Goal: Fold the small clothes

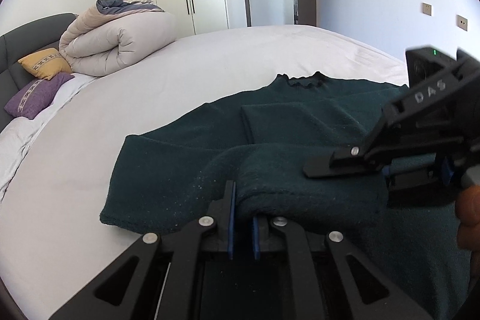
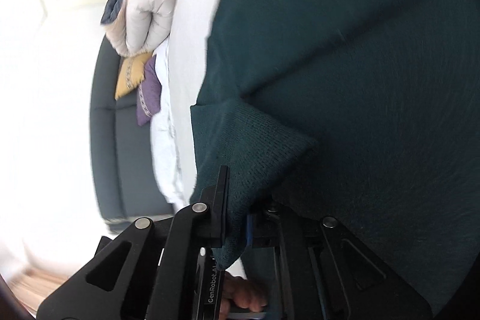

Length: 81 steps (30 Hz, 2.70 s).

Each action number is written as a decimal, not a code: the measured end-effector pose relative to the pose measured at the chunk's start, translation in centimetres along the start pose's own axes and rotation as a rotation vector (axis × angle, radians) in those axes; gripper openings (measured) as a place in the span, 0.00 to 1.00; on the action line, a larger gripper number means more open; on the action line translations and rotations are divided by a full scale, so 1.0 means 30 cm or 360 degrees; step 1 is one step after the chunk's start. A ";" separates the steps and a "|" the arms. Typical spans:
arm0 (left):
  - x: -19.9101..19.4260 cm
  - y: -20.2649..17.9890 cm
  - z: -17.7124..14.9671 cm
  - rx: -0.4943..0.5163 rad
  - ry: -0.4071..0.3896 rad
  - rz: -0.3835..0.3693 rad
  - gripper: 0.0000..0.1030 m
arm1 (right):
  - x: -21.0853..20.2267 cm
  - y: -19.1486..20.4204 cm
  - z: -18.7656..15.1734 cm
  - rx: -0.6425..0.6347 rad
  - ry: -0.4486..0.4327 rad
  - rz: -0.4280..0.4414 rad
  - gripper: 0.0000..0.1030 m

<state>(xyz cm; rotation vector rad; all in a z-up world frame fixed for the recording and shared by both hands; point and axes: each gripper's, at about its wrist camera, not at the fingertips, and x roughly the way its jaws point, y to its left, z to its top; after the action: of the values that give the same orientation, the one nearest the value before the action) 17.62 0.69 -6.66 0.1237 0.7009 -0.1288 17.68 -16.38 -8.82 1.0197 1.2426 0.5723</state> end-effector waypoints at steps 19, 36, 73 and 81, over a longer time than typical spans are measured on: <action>-0.088 -0.136 -0.086 0.0060 0.0062 -0.0286 0.73 | -0.357 0.104 0.414 -0.0559 -0.0274 -0.0970 0.07; -0.063 0.281 0.088 -0.0560 -0.0008 -0.0260 0.57 | -0.328 -0.123 0.474 -0.0520 -0.0246 -0.1033 0.07; 0.411 0.373 0.298 -0.0576 0.0339 -0.0501 0.45 | -0.497 -0.220 0.457 -0.0258 -0.0570 -0.0681 0.11; 0.608 0.465 0.256 -0.0804 0.0523 -0.0718 0.36 | -0.294 -0.158 0.476 -0.0331 -0.0281 -0.0127 0.11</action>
<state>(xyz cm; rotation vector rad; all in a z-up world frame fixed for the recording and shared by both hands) 38.52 11.82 -11.70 -0.5116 1.0617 -0.3636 28.09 -30.39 -8.69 0.8238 1.0399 0.5259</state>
